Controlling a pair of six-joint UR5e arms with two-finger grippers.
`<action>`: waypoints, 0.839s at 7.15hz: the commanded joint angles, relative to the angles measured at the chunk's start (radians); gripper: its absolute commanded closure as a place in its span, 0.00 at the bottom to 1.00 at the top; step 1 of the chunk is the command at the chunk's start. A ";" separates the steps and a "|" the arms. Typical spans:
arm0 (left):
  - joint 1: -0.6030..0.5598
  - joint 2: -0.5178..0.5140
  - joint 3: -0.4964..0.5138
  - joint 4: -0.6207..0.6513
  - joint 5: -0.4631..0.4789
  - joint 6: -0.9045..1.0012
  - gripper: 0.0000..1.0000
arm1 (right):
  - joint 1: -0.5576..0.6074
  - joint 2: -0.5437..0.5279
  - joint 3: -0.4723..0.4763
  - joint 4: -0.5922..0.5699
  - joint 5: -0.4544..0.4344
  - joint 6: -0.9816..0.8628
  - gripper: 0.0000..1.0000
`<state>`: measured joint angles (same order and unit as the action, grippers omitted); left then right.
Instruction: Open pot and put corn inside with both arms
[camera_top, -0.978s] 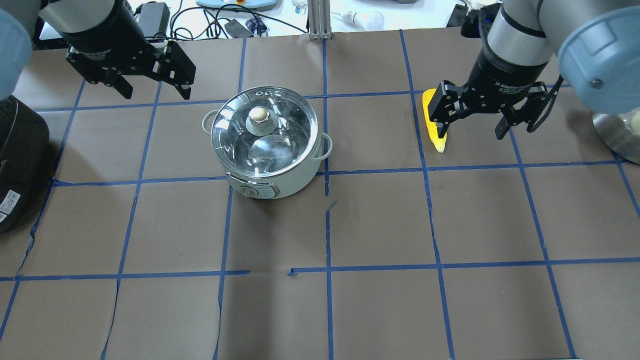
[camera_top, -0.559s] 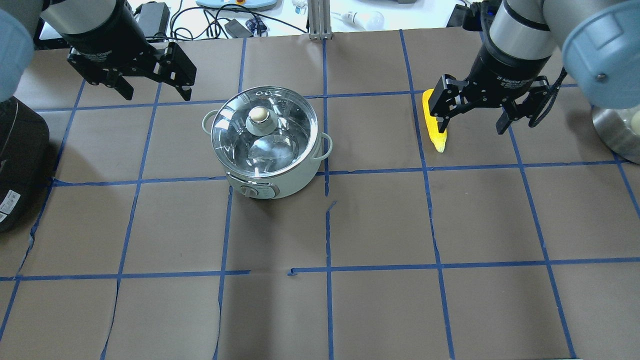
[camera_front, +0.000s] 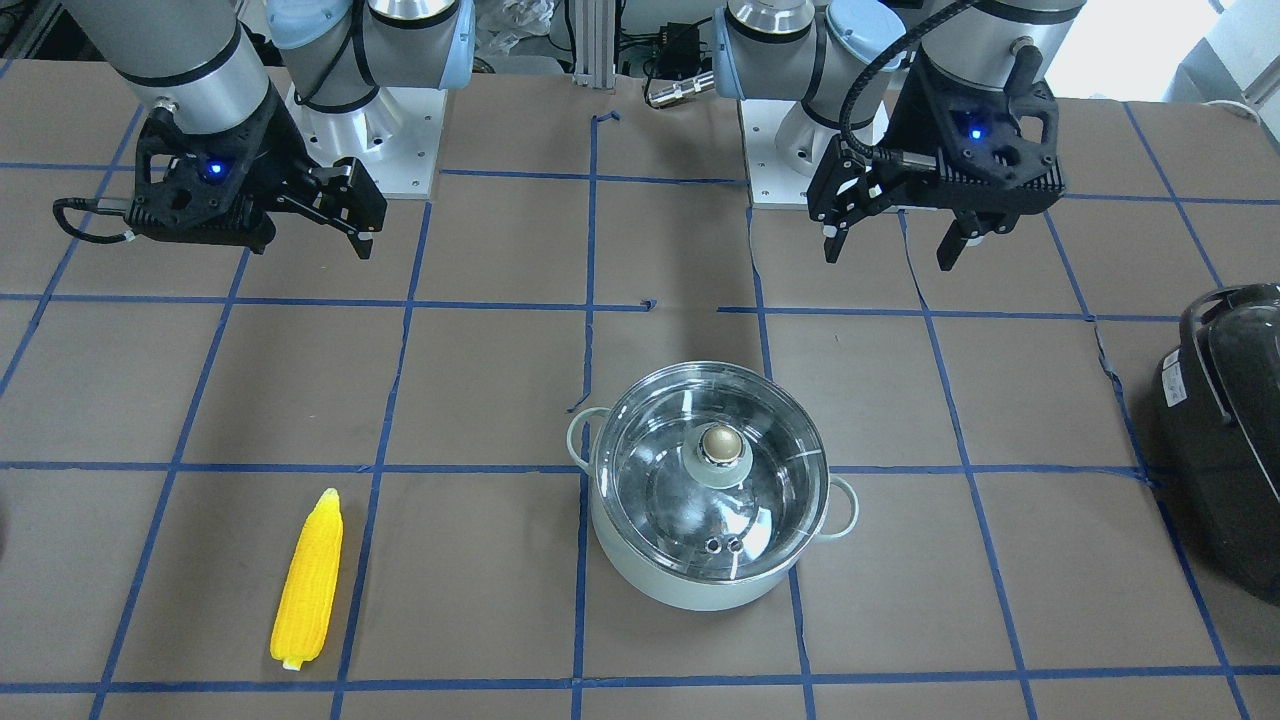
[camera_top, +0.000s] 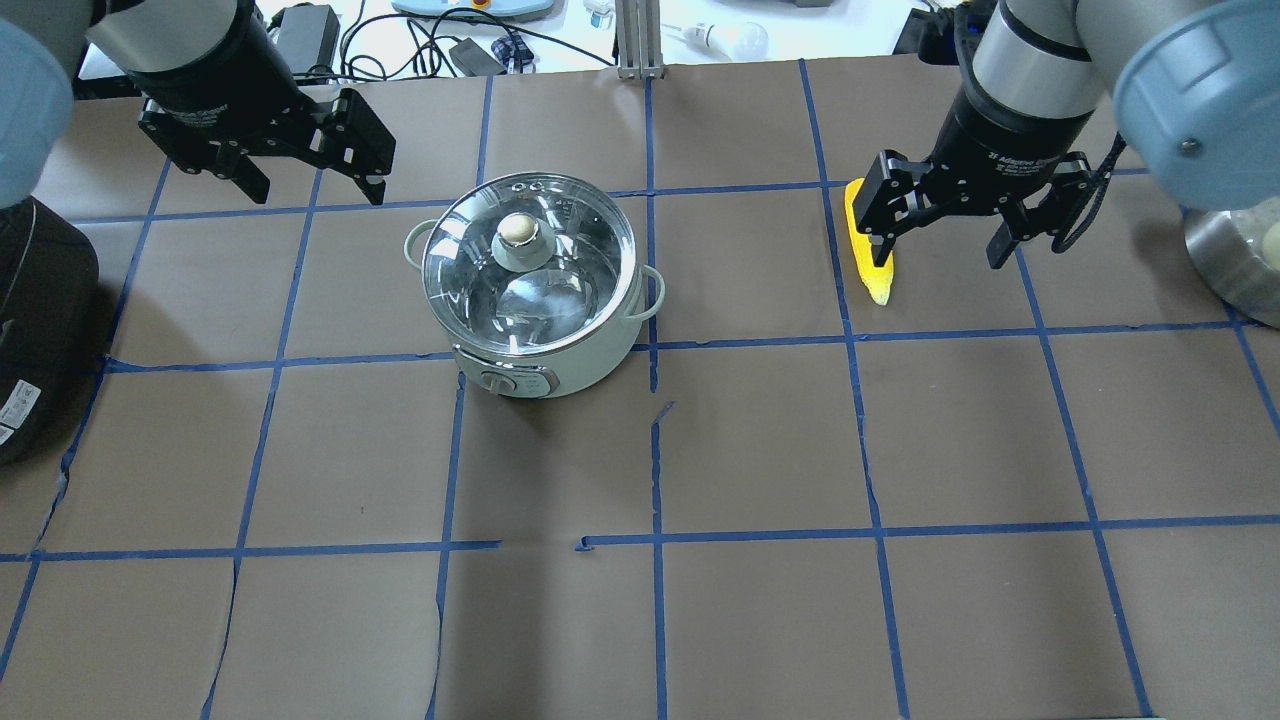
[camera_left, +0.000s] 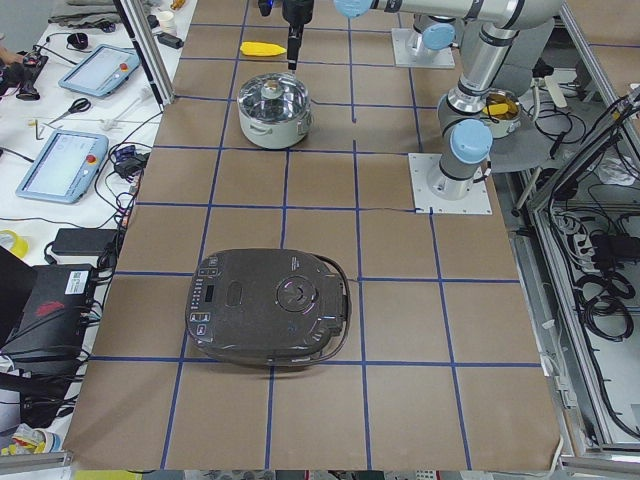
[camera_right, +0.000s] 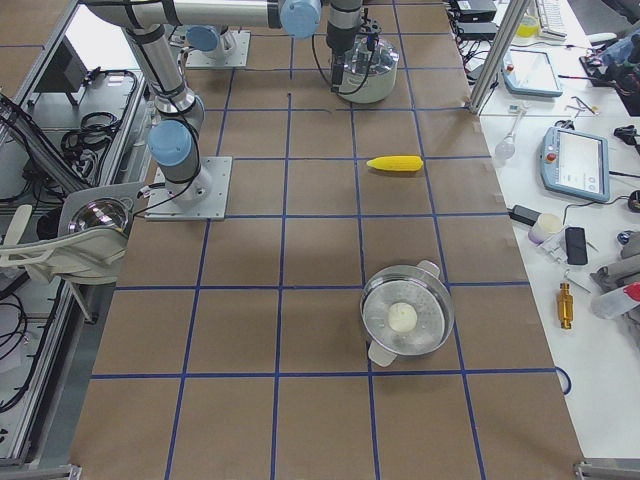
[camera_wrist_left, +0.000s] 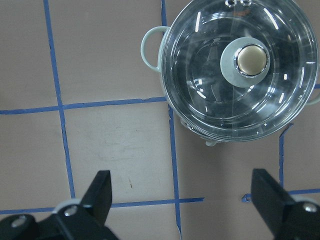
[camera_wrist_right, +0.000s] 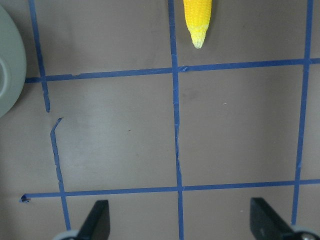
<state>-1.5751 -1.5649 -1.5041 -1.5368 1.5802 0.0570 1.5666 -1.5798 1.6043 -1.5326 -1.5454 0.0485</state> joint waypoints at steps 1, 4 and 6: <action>0.000 0.003 0.004 -0.005 0.001 -0.005 0.00 | 0.000 -0.011 -0.004 -0.003 0.011 0.001 0.00; 0.000 0.008 0.009 -0.005 0.001 -0.083 0.00 | 0.000 -0.009 -0.003 -0.003 0.008 0.004 0.00; 0.000 0.006 0.001 -0.003 -0.003 -0.083 0.00 | 0.001 -0.009 -0.003 -0.001 0.010 0.013 0.00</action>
<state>-1.5754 -1.5577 -1.5001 -1.5407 1.5799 -0.0242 1.5664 -1.5895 1.6012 -1.5326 -1.5361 0.0560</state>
